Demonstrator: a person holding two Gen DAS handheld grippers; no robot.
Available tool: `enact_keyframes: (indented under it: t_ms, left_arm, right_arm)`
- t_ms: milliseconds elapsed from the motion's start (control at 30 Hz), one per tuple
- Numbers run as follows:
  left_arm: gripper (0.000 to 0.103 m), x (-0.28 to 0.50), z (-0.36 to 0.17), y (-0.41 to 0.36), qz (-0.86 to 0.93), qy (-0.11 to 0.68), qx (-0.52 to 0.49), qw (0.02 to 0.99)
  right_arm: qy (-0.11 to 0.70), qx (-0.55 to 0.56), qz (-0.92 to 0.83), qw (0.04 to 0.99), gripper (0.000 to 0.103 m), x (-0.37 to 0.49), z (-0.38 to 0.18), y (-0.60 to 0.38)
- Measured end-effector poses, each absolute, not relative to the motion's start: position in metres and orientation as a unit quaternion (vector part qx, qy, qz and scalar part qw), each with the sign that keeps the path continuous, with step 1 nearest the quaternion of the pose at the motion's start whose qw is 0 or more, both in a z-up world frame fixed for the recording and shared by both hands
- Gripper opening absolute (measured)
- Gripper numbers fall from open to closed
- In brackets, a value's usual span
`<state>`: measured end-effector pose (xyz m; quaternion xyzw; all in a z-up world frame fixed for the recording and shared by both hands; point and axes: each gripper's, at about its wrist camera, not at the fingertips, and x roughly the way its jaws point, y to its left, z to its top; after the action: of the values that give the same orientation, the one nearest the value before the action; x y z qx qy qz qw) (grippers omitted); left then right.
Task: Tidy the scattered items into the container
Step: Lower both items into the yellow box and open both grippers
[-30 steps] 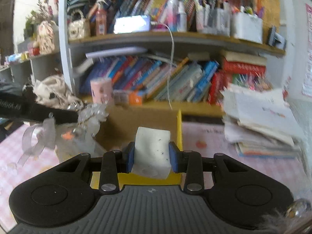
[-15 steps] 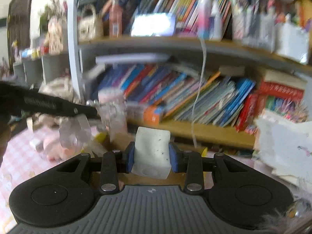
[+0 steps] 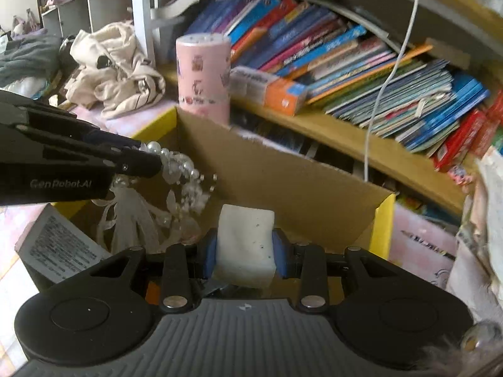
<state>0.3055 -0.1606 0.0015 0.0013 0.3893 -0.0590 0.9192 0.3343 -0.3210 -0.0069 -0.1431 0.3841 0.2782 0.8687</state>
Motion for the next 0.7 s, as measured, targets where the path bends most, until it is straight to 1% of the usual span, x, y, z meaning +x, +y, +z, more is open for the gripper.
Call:
enact_keyframes:
  t_ms: [33,67,100,133,167,200,300,433,500,567,667,700]
  left_arm:
    - [0.022,0.307,0.000,-0.160,-0.062,0.393,-0.003,0.917]
    - [0.027,0.306,-0.001,-0.160,-0.064,0.394,-0.006,0.917]
    - [0.037,0.306,0.000,-0.160,-0.064,0.394,-0.006,0.917]
    - [0.044,0.305,0.001,-0.161,-0.065,0.394,-0.006,0.917]
    - [0.061,0.304,0.002,-0.161,-0.065,0.394,-0.006,0.917]
    - [0.068,0.302,0.004,-0.162,-0.066,0.390,-0.003,0.918]
    - [0.083,0.297,0.010,-0.170,-0.062,0.380,0.013,0.923]
    - [0.084,0.286,0.020,-0.179,-0.054,0.364,0.035,0.929]
    - [0.091,0.279,0.027,-0.179,-0.052,0.356,0.034,0.933]
    - [0.093,0.272,0.033,-0.180,-0.049,0.347,0.032,0.936]
    - [0.094,0.261,0.044,-0.176,-0.038,0.333,0.021,0.942]
    - [0.095,0.258,0.047,-0.175,-0.035,0.329,0.017,0.943]
  right_arm:
    - [0.388,-0.142,0.279,0.866,0.034,0.337,-0.008,-0.320]
    - [0.391,-0.140,0.280,0.866,0.034,0.338,-0.010,-0.319]
    - [0.394,-0.137,0.280,0.865,0.034,0.340,-0.010,-0.319]
    - [0.396,-0.135,0.281,0.864,0.034,0.341,-0.010,-0.319]
    - [0.397,-0.135,0.282,0.863,0.034,0.341,-0.010,-0.319]
    - [0.398,-0.134,0.284,0.862,0.034,0.341,-0.011,-0.318]
    - [0.401,-0.134,0.289,0.859,0.034,0.342,-0.013,-0.317]
    - [0.400,-0.132,0.289,0.859,0.034,0.342,-0.013,-0.315]
    - [0.398,-0.133,0.288,0.861,0.035,0.343,-0.012,-0.315]
    - [0.393,-0.131,0.287,0.864,0.038,0.342,-0.009,-0.315]
    - [0.377,-0.124,0.288,0.872,0.055,0.338,0.000,-0.316]
    - [0.369,-0.124,0.289,0.875,0.056,0.335,0.004,-0.316]
